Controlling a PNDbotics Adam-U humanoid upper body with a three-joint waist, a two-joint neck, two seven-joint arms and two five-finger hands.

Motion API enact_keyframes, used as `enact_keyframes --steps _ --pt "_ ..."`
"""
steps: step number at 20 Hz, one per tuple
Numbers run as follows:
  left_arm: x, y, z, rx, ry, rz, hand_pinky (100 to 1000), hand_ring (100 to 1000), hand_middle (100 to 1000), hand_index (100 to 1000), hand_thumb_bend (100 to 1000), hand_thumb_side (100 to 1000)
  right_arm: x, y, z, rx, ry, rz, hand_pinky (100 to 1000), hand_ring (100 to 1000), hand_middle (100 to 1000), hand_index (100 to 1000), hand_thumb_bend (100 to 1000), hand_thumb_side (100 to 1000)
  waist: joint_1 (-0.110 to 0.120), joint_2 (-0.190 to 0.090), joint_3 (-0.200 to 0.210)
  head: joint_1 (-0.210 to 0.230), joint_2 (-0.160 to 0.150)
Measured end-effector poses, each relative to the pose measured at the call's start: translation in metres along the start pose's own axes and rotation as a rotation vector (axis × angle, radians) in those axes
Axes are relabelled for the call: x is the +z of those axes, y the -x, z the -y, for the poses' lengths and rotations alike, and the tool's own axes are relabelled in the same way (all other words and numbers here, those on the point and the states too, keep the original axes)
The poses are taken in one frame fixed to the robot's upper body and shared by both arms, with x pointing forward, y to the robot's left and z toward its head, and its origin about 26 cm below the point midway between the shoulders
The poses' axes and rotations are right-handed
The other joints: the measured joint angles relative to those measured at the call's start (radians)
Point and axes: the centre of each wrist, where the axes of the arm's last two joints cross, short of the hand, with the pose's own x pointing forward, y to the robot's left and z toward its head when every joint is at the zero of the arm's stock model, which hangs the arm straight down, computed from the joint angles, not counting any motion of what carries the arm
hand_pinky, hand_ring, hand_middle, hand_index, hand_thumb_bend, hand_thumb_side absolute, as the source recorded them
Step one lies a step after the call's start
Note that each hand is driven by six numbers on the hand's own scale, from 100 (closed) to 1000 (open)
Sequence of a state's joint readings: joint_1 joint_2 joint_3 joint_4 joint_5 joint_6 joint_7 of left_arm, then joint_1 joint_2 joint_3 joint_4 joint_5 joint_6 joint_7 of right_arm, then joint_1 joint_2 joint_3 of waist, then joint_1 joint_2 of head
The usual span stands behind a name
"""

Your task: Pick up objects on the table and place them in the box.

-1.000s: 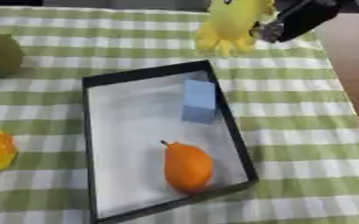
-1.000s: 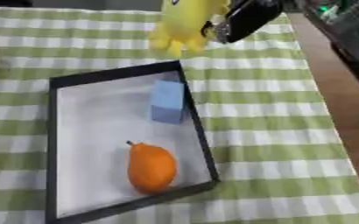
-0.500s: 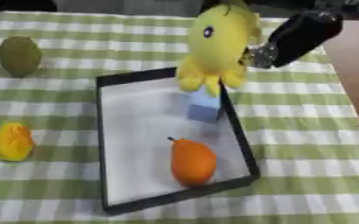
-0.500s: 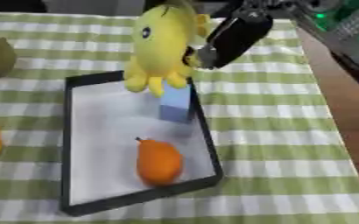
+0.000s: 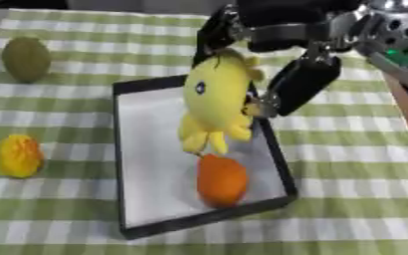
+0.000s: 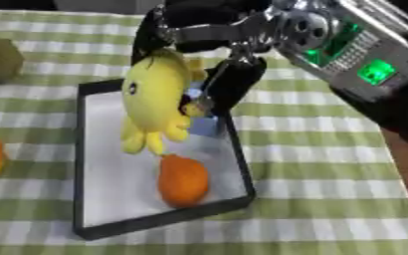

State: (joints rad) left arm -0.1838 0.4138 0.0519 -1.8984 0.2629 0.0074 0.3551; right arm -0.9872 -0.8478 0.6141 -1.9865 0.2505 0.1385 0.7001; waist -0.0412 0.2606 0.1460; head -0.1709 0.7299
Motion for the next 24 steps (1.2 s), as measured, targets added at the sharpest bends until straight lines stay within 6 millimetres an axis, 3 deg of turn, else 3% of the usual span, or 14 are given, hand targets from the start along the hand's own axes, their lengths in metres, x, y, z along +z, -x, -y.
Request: enact_keyframes --steps 5,13,18,24 --pt "0.0 0.0 0.0 0.001 0.002 -0.001 844 860 810 796 116 757 -0.013 -0.002 -0.013 -0.015 -0.032 -0.007 817 761 679 758 195 100 0.002 0.0 0.007 -0.005 0.0" --pt "0.0 0.0 0.001 0.002 0.004 -0.002 844 860 810 795 117 758 -0.035 0.011 -0.036 0.028 -0.058 -0.035 831 796 720 786 253 126 0.002 0.0 0.013 -0.01 0.0" --pt "0.0 0.001 0.002 0.009 0.005 -0.006 844 860 810 795 118 759 -0.046 0.023 -0.051 0.022 -0.068 -0.052 861 853 811 853 272 305 0.002 0.001 0.014 -0.012 0.0" --pt "0.001 0.001 0.003 0.012 0.009 -0.009 844 860 811 795 118 760 -0.053 0.034 -0.057 0.032 -0.076 -0.075 895 914 881 893 344 360 0.002 0.001 0.014 -0.013 0.0"
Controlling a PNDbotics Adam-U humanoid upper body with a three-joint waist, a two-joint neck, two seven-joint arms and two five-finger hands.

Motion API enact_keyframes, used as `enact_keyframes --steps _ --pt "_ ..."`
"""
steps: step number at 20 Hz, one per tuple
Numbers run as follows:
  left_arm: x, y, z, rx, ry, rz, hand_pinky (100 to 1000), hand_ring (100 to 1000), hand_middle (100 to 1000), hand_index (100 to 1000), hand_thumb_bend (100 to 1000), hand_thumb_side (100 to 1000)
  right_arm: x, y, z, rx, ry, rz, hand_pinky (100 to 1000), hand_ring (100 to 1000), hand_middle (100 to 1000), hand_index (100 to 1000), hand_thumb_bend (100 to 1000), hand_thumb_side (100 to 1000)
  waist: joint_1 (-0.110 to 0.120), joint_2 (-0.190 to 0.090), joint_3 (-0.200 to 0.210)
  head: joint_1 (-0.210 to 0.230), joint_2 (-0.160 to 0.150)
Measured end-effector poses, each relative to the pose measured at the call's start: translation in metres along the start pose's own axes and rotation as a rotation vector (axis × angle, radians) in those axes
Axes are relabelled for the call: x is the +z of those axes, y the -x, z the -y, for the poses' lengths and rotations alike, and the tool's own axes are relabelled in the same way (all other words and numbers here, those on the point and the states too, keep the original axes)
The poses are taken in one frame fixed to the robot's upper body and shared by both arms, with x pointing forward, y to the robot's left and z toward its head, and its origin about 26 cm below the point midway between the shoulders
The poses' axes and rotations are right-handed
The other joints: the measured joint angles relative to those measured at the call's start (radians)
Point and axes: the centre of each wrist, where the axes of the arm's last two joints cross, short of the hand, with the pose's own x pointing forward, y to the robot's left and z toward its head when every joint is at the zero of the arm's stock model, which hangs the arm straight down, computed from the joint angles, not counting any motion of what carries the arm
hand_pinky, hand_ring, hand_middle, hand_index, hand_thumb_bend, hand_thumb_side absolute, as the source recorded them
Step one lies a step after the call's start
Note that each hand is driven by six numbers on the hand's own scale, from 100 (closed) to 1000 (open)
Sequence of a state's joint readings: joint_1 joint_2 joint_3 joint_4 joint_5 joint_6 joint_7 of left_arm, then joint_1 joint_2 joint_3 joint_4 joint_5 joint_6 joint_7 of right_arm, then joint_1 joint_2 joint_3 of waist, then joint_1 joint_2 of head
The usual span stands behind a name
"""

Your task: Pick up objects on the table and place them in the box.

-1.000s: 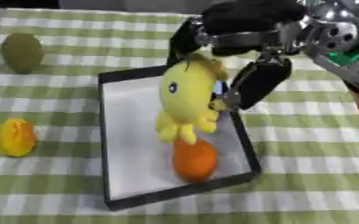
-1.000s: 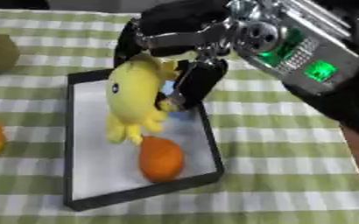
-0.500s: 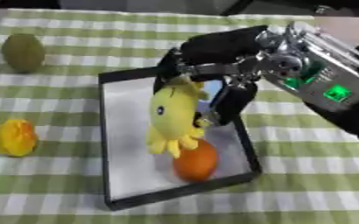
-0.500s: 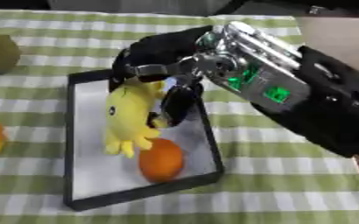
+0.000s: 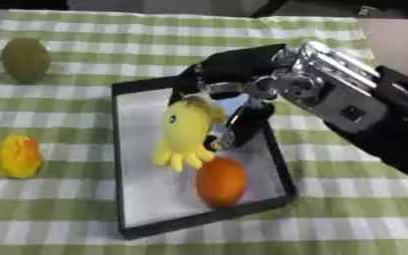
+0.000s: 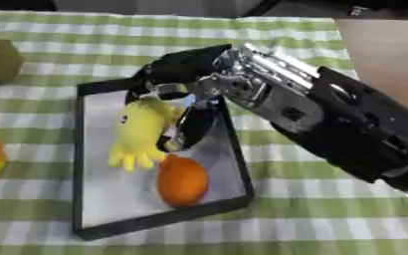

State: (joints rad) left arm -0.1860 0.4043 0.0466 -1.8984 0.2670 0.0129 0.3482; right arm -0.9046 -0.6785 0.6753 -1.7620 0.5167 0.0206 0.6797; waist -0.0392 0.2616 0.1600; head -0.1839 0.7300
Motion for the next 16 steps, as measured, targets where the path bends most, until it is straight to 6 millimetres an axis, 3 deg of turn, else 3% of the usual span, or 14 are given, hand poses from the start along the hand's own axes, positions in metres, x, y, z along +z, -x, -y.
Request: enact_keyframes --steps 3,6,11,16 --pt "0.0 0.0 0.0001 0.001 0.001 0.0 844 860 810 795 118 760 -0.0012 0.0035 -0.0023 0.0 -0.007 -0.009 905 930 897 911 414 354 0.0 0.0 -0.001 0.0 0.0" --pt "0.0 0.0 0.0001 0.001 0.001 0.0 844 860 810 795 119 761 -0.001 0.0055 -0.0028 -0.004 -0.003 -0.012 909 934 902 920 470 235 0.0 0.0 -0.002 0.0 0.001" --pt "0.0001 0.0001 0.0001 0.001 0.002 0.0 843 861 811 796 119 760 0.0001 0.0067 -0.0016 -0.023 0.005 -0.012 909 933 902 922 425 123 0.0 0.0 -0.004 0.0 0.004" --pt "0.0002 0.0001 0.0001 0.001 0.002 0.0 843 861 810 795 118 759 0.0029 0.0087 0.0011 -0.056 0.018 -0.022 901 911 879 908 427 116 0.0 0.0 -0.006 0.001 0.007"
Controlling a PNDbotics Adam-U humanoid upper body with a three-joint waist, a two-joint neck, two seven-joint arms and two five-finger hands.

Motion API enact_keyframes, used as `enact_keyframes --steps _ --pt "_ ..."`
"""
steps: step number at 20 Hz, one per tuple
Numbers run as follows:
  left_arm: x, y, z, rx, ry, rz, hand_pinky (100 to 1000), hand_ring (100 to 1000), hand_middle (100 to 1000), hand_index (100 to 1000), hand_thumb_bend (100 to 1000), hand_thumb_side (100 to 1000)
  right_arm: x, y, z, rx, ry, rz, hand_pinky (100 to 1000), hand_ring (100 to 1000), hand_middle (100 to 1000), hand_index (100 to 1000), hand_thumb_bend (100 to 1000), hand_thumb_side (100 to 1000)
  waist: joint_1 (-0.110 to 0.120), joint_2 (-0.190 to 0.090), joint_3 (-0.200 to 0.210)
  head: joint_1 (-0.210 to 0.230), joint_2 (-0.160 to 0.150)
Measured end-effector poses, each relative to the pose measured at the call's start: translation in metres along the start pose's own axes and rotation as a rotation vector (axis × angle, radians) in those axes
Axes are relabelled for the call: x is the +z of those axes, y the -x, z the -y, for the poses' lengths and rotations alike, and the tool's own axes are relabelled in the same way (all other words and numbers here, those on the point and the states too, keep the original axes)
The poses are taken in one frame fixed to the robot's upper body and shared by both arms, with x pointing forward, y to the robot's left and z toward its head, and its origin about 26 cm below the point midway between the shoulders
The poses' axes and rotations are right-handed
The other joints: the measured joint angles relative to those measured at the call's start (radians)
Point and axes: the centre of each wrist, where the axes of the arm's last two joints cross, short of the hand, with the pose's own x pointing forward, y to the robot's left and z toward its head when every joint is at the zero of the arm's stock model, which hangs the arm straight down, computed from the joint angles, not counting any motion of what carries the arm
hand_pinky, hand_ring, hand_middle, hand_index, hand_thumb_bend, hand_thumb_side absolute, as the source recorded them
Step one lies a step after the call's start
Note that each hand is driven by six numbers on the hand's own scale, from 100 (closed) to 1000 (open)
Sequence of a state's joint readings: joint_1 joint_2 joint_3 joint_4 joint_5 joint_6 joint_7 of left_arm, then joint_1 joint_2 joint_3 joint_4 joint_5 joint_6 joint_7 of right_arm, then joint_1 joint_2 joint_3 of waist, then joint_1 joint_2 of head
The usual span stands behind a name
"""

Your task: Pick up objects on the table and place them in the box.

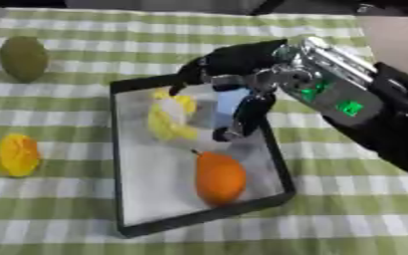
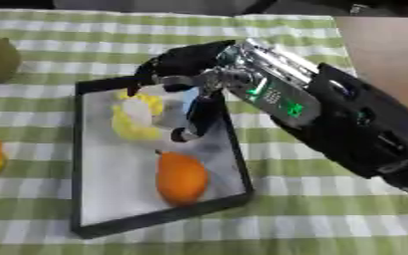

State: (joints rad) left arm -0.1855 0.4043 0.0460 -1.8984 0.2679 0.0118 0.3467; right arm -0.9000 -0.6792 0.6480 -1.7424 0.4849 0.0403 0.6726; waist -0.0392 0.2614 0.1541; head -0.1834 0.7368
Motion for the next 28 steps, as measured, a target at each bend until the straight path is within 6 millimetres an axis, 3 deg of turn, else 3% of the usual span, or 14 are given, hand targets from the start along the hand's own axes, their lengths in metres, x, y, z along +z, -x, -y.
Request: enact_keyframes --steps 4,8,12,17,21,22,23,28 --pt "0.0 0.0 0.0 0.0 0.0 -0.001 843 861 810 795 118 759 0.014 0.002 0.007 -0.064 0.072 -0.012 886 879 828 883 278 210 0.0 0.0 -0.004 0.004 0.0" --pt "0.0 0.0 0.0 -0.001 -0.002 -0.001 843 861 810 795 117 757 0.046 0.002 0.021 -0.148 0.263 -0.046 877 853 792 862 116 244 0.0 0.0 -0.009 0.013 0.0" --pt "0.0 0.0 -0.001 -0.003 -0.006 0.002 842 860 810 795 111 752 0.081 0.007 0.027 -0.264 0.481 -0.095 874 838 769 842 100 185 0.0 0.0 -0.012 0.022 0.0" --pt "-0.001 -0.002 -0.005 -0.023 -0.014 0.014 841 860 810 796 100 743 0.114 0.026 0.016 -0.412 0.702 -0.168 865 803 725 812 100 170 0.001 -0.001 -0.017 0.031 0.0" --pt "-0.005 -0.006 -0.012 -0.066 -0.007 0.033 839 860 810 797 100 737 0.133 0.04 0.0 -0.573 0.889 -0.206 866 790 708 802 100 366 0.009 -0.001 -0.021 0.038 0.0" --pt "-0.006 -0.007 -0.013 -0.08 -0.004 0.039 839 860 810 797 100 737 0.137 0.042 -0.006 -0.628 0.941 -0.209 866 790 708 802 100 366 0.01 -0.001 -0.022 0.04 0.0" --pt "-0.007 -0.009 -0.015 -0.092 0.001 0.044 839 859 810 798 100 733 0.139 0.045 -0.011 -0.681 0.988 -0.213 868 792 709 804 100 444 0.011 -0.001 -0.023 0.041 0.0" --pt "-0.014 -0.019 -0.025 -0.181 0.036 0.078 836 856 808 801 100 724 0.148 0.054 -0.033 -0.876 1.141 -0.269 880 801 719 813 100 593 0.018 -0.001 -0.025 0.046 0.0"
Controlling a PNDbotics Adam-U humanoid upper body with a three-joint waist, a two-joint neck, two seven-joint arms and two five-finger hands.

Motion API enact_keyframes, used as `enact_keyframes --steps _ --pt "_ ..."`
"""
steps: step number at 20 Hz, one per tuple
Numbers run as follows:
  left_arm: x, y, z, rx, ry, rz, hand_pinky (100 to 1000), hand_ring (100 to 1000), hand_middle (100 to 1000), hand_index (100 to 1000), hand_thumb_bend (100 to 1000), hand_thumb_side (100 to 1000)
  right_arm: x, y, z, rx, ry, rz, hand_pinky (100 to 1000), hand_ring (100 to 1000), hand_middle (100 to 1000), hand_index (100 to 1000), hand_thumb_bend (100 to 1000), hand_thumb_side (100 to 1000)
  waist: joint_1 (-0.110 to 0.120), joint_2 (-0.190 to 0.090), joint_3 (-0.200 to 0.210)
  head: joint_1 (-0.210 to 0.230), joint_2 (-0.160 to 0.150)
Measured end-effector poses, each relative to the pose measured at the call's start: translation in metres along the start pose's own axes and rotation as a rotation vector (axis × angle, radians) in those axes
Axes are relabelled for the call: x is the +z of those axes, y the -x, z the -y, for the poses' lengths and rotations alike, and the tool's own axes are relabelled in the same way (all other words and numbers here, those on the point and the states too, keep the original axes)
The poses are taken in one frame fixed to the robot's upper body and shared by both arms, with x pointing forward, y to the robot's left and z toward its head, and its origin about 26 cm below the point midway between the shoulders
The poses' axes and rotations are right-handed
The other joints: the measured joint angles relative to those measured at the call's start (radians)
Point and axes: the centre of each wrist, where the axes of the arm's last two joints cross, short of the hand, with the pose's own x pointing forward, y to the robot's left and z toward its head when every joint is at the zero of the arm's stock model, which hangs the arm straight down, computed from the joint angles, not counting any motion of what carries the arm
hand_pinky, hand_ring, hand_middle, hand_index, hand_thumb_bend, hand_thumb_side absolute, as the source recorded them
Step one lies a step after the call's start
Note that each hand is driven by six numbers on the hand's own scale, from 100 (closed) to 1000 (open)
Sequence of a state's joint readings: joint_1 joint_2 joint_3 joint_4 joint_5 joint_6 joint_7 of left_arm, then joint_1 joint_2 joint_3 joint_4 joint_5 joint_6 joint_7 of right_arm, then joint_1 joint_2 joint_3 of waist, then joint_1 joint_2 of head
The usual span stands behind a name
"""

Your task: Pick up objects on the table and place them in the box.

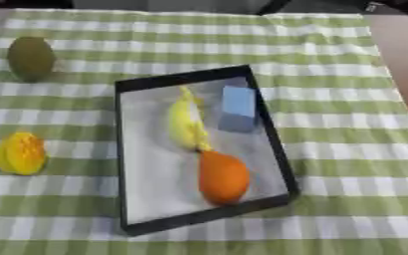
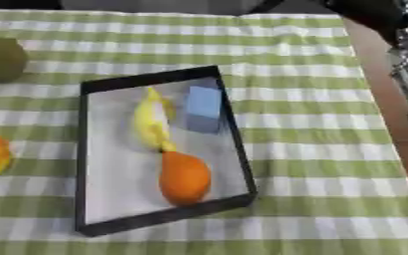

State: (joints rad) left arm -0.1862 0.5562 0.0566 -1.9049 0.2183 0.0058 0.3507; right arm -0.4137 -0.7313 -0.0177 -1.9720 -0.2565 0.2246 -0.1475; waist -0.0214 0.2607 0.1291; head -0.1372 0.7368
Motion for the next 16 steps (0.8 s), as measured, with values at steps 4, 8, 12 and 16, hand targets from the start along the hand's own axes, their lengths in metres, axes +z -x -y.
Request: enact_keyframes --steps 4,8,12,16 --pt "-0.007 -0.007 -0.012 -0.123 0.064 0.023 831 851 807 809 100 678 0.006 0.019 0.004 -0.075 0.063 -0.065 899 821 743 832 100 538 0.006 0.0 0.0 0.0 0.0" --pt "-0.014 -0.018 -0.028 -0.339 0.237 -0.008 820 839 801 826 100 647 0.009 0.037 0.008 -0.111 0.076 -0.112 897 816 737 829 100 501 0.013 0.0 0.001 -0.006 0.0" --pt "-0.024 -0.032 -0.044 -0.574 0.51 -0.094 823 839 809 849 161 659 0.011 0.048 0.013 -0.12 0.097 -0.135 891 809 728 825 100 470 0.019 0.0 0.01 -0.016 0.0" --pt "-0.034 -0.045 -0.055 -0.743 0.757 -0.173 834 822 817 884 276 684 0.014 0.053 0.016 -0.117 0.114 -0.15 883 800 717 820 100 469 0.024 0.0 0.015 -0.024 0.0"
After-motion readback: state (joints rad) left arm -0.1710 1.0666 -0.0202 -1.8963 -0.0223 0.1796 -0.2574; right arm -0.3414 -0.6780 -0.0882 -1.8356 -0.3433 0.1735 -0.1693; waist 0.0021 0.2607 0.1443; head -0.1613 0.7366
